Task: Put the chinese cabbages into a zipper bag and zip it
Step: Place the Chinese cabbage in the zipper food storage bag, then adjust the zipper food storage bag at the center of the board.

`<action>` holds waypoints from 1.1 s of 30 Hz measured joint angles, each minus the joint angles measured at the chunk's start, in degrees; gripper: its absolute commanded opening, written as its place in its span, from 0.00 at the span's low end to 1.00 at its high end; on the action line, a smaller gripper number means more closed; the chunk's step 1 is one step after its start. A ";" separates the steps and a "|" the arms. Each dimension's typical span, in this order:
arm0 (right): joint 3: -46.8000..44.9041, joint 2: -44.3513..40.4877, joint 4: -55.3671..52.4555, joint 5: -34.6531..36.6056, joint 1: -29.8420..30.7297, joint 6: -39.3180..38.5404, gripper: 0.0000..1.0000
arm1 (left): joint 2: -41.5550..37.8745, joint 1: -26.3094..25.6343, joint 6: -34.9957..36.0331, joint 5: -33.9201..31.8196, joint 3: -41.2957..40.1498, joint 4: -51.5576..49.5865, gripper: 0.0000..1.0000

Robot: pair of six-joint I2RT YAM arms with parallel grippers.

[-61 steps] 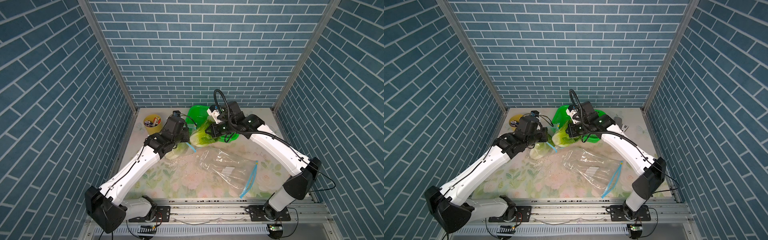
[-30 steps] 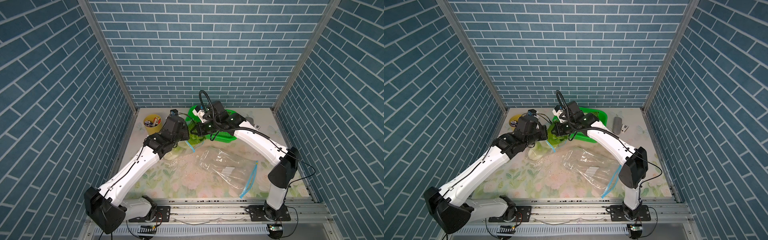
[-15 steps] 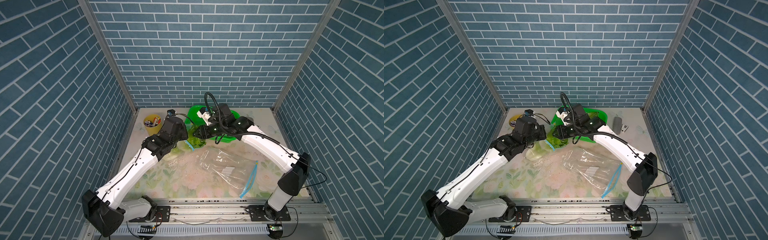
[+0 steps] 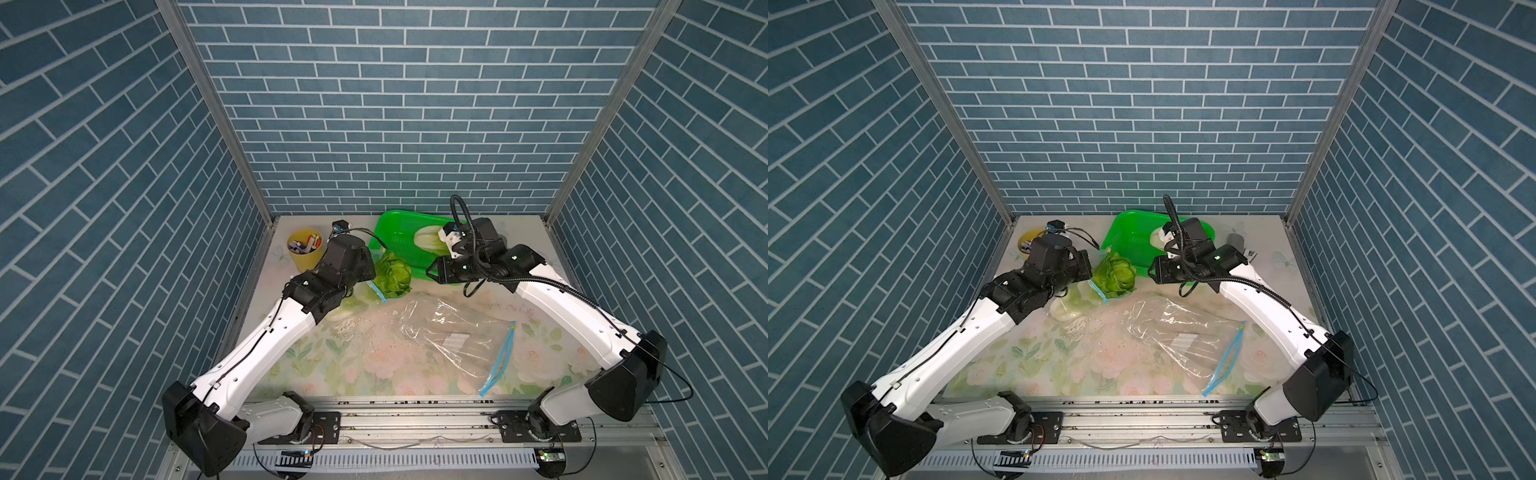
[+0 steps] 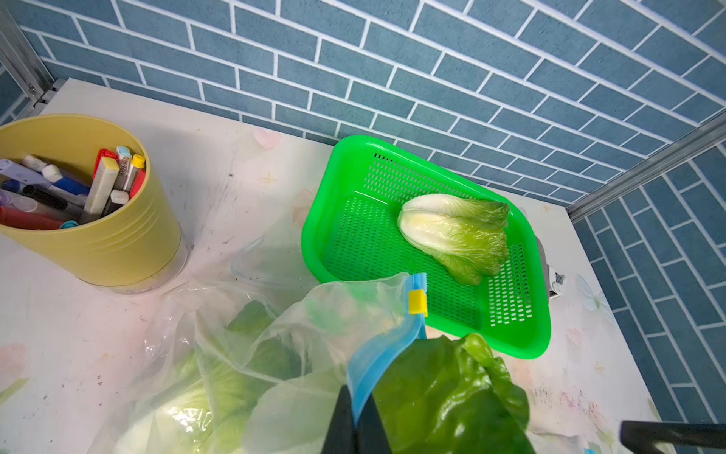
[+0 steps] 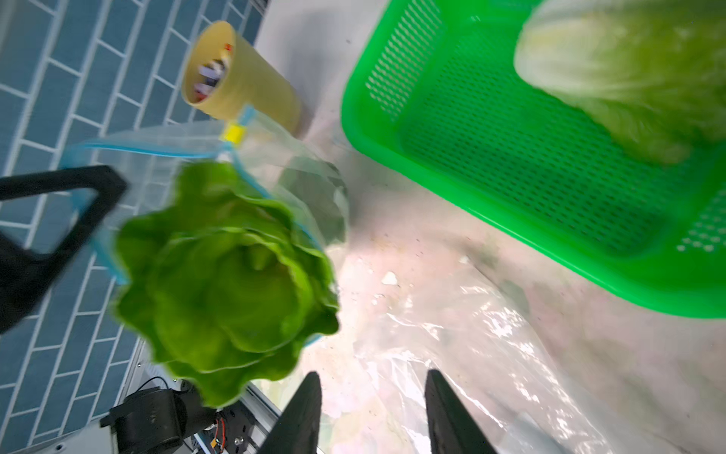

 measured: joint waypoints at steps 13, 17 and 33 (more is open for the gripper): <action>-9.49 5.46 16.83 -12.55 0.00 11.06 0.31 | 0.02 0.07 -1.42 0.46 -0.15 1.09 0.00; -9.46 7.37 19.69 -14.32 0.00 12.55 0.31 | 0.04 0.07 -1.49 0.72 -0.15 1.11 0.00; -7.69 8.98 24.17 -17.68 0.57 14.67 0.35 | 0.46 0.11 -1.51 1.88 -0.15 2.23 0.00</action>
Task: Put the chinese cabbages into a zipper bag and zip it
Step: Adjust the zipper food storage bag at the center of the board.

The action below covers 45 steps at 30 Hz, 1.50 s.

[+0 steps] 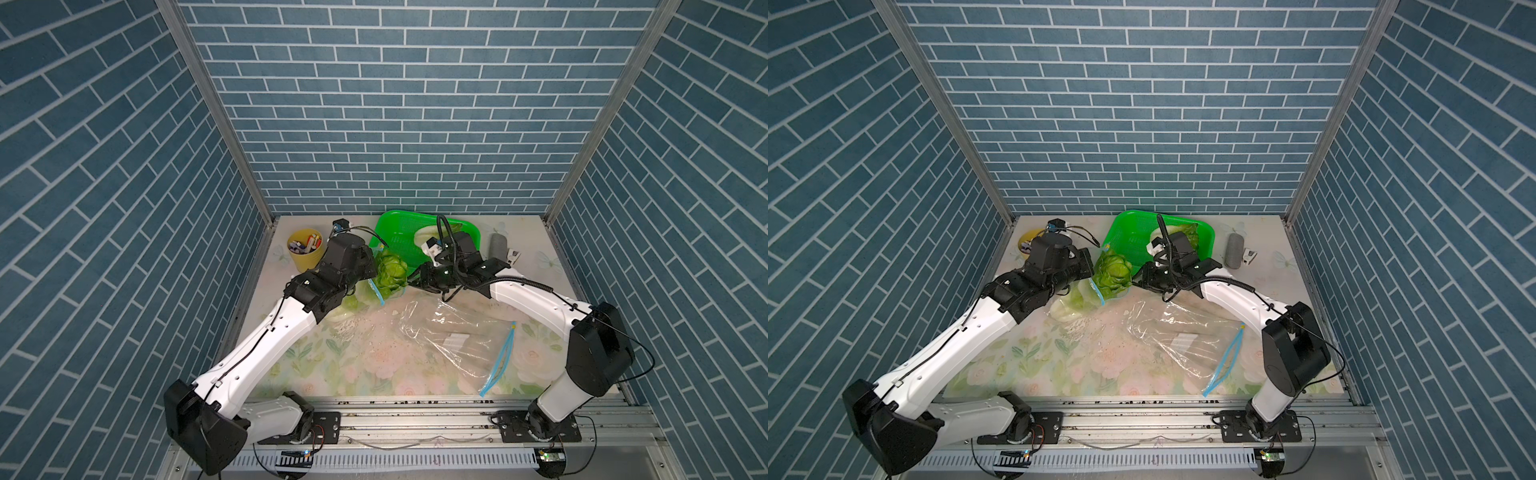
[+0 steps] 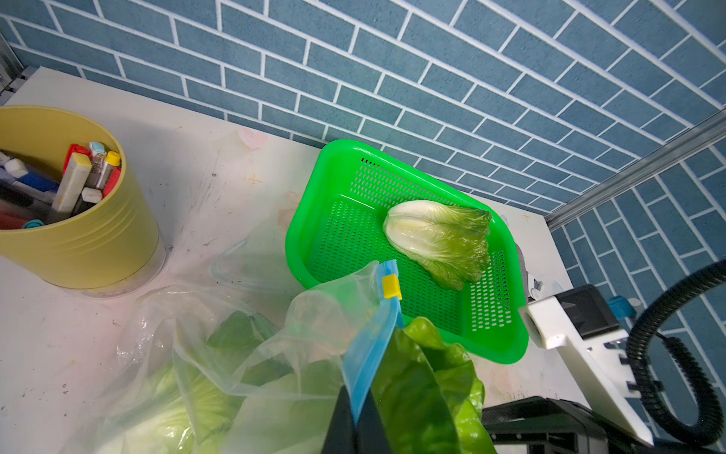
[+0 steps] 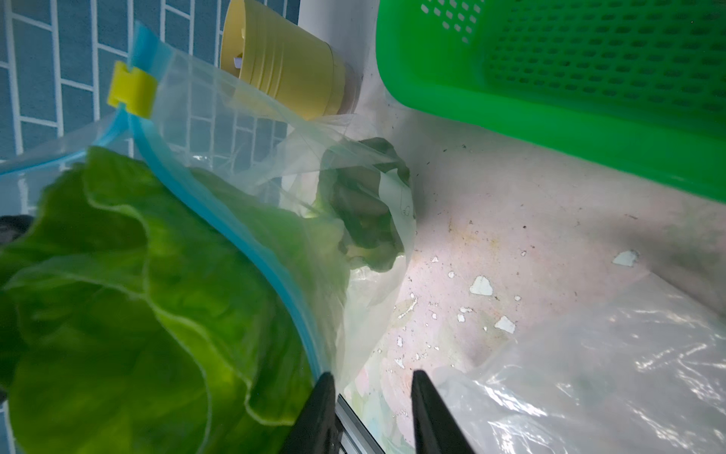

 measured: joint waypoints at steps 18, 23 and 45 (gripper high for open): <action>2.03 1.31 -4.33 1.51 0.79 -1.86 0.43 | 0.31 0.04 0.02 0.42 0.00 0.07 0.00; 2.01 0.33 -7.08 3.10 0.79 -3.21 0.44 | 0.31 0.04 0.02 0.26 0.00 0.07 0.00; 2.03 -1.18 -8.35 3.85 1.09 -4.39 0.40 | 0.33 0.04 0.00 0.26 0.00 0.04 0.00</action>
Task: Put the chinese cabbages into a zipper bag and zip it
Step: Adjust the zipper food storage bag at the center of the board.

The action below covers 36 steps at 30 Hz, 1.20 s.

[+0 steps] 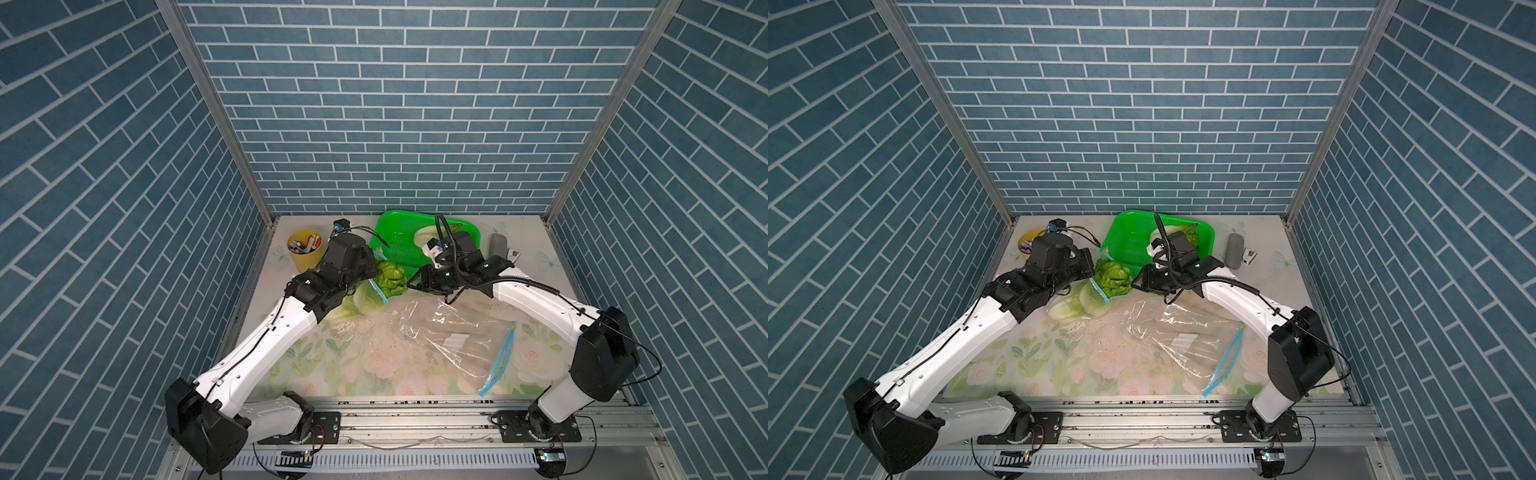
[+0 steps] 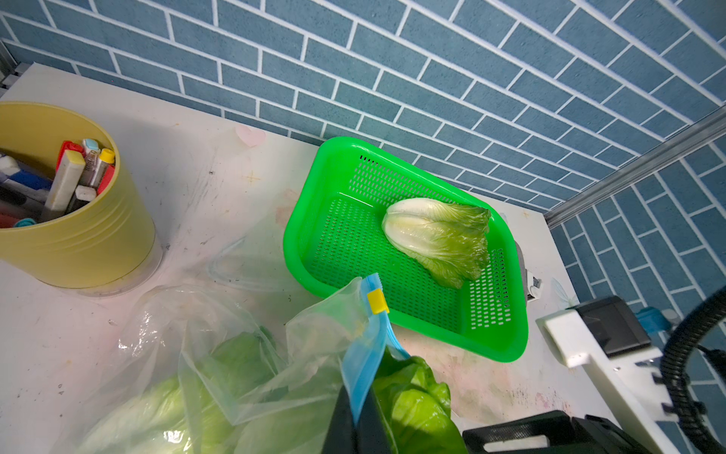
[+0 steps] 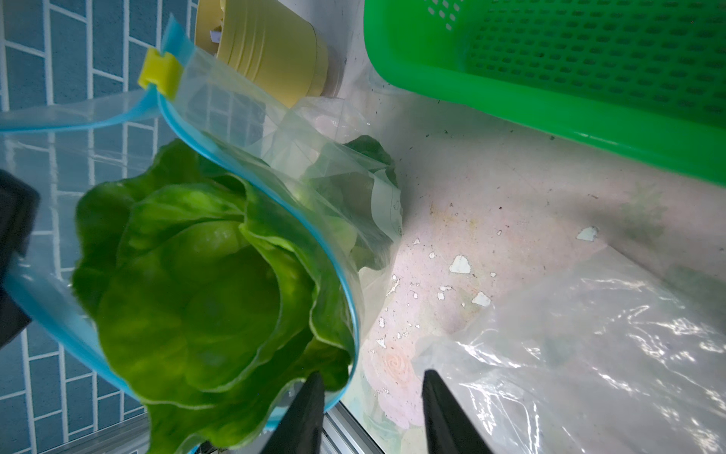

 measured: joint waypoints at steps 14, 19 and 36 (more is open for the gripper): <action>1.20 3.74 0.24 0.00 1.03 -0.39 0.30 | 0.87 0.02 0.00 0.07 0.04 0.02 0.00; 2.16 5.01 0.31 0.00 1.16 -0.42 0.26 | 0.87 0.02 0.00 0.04 0.04 0.00 0.00; 3.76 7.19 0.35 -0.02 2.43 -0.42 0.06 | 0.85 0.02 0.00 0.07 0.37 0.02 0.00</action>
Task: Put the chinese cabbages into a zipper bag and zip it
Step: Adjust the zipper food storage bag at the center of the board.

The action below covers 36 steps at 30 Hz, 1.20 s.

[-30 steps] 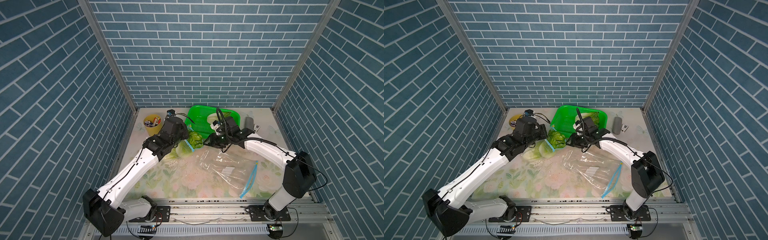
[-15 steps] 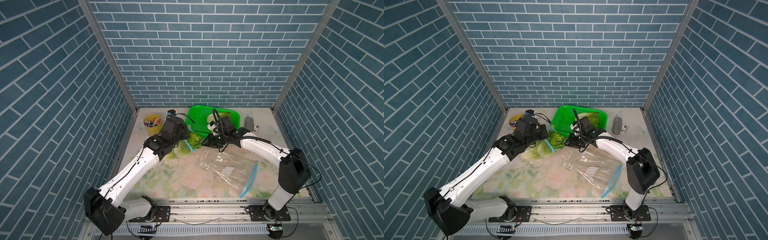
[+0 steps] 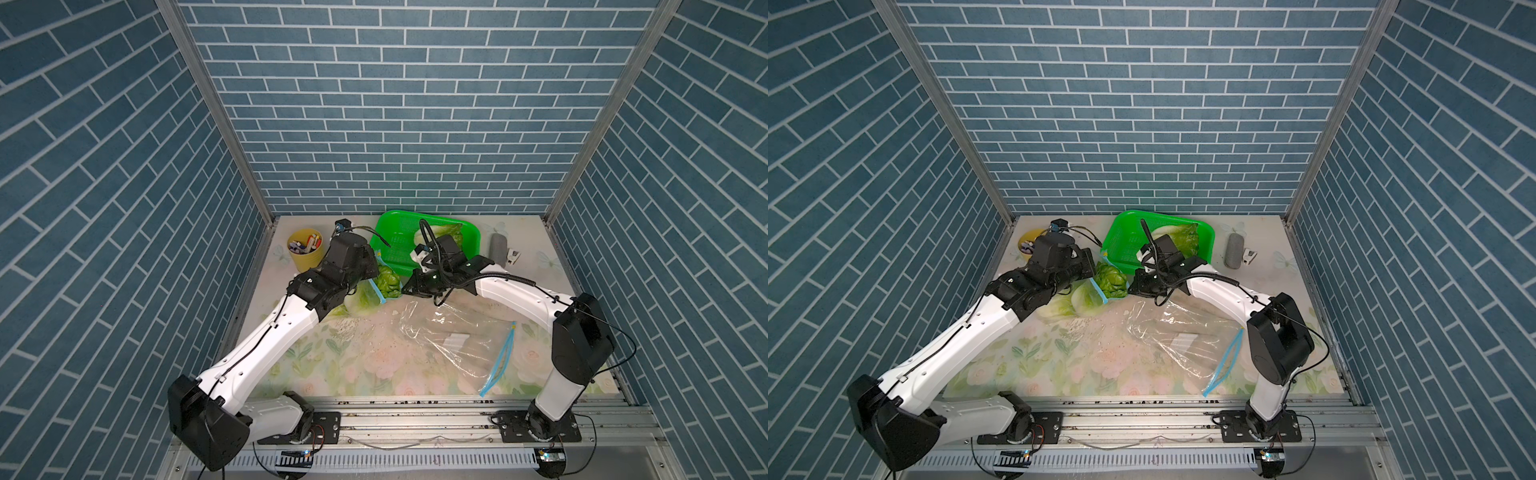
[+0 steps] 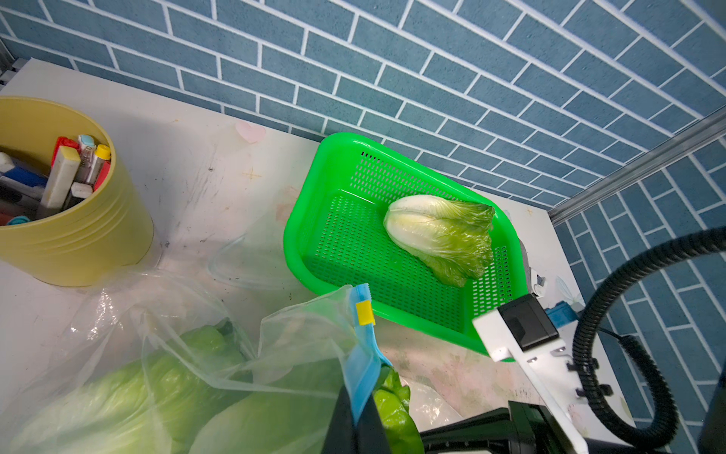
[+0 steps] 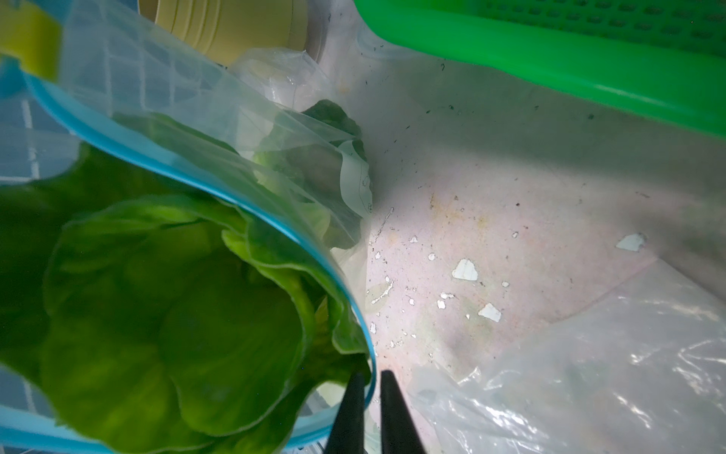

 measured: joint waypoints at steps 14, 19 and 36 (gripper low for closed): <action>12.11 0.04 -4.31 1.40 0.87 -2.89 0.00 | -1.62 0.42 2.19 -3.41 3.48 -2.84 0.00; 20.79 0.00 -7.69 2.89 1.70 -5.90 0.00 | -5.53 1.38 2.84 -5.09 4.22 -3.82 0.00; 37.51 2.19 -16.96 4.13 2.84 -14.14 0.00 | -7.41 3.63 -3.13 -4.79 1.46 -1.40 0.00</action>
